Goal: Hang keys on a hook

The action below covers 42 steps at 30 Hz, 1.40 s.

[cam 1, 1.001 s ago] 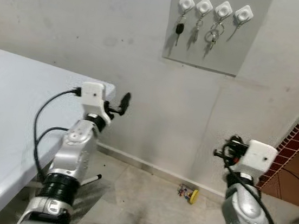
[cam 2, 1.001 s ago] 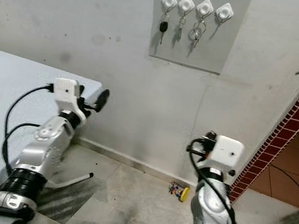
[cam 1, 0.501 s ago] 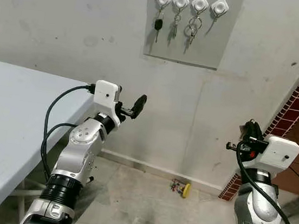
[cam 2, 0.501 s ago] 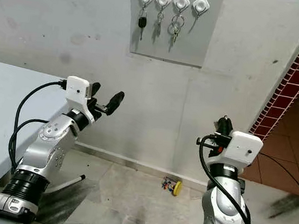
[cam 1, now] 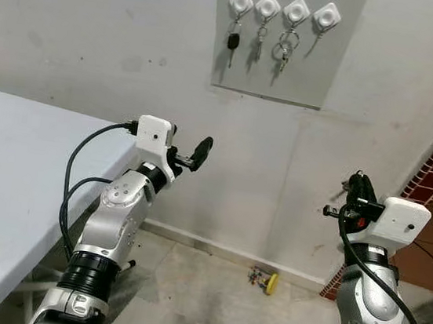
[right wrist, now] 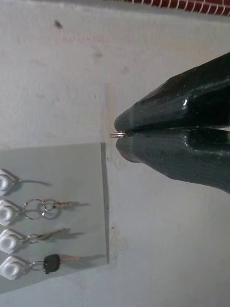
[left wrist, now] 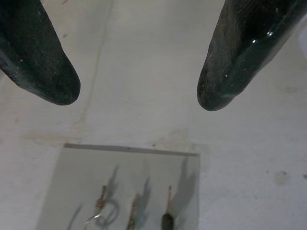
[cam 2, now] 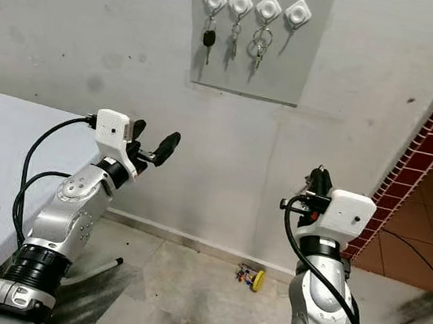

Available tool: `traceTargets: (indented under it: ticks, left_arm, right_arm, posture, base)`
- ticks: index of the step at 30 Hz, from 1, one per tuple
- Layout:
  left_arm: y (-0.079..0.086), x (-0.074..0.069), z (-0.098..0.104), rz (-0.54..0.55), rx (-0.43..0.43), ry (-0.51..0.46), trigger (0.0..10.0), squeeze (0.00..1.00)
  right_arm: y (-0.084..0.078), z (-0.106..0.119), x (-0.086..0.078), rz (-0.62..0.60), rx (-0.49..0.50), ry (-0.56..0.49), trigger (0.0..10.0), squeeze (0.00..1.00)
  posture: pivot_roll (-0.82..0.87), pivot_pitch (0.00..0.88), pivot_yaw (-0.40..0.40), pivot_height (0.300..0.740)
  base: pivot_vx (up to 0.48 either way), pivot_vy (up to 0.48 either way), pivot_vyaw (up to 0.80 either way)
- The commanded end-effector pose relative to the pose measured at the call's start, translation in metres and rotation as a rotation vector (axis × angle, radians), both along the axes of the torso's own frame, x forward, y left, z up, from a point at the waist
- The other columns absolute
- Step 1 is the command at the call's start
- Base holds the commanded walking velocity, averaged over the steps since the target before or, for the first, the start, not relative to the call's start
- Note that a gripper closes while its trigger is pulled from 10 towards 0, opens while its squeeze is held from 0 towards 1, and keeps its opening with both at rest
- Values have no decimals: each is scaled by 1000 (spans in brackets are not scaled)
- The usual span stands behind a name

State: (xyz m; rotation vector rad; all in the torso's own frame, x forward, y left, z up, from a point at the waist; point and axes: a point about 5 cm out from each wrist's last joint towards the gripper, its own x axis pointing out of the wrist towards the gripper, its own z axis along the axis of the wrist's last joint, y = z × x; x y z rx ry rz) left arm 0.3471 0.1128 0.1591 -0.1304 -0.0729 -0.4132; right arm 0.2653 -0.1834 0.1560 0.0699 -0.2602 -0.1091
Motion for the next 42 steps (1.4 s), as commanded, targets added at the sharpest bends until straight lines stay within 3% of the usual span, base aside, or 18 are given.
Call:
traceTargets:
  ticks: [1,37,42]
  left_arm:
    - [2,3,12,7,2,-37,10000,0]
    - [3,3,18,16,-4,-51,10000,0]
    - [0,2,20,27,19,-88,10000,0]
  right_arm:
    - [3,6,0,19,1,-31,10000,0]
    - [7,5,0,47,6,-32,10000,0]
    - [9,4,0,51,4,-24,10000,0]
  posture:
    - [-73,0,35,740]
    - [-67,0,28,740]
    - [-67,0,26,740]
  base:
    - [352,0,0]
    - [374,0,0]
    - [183,0,0]
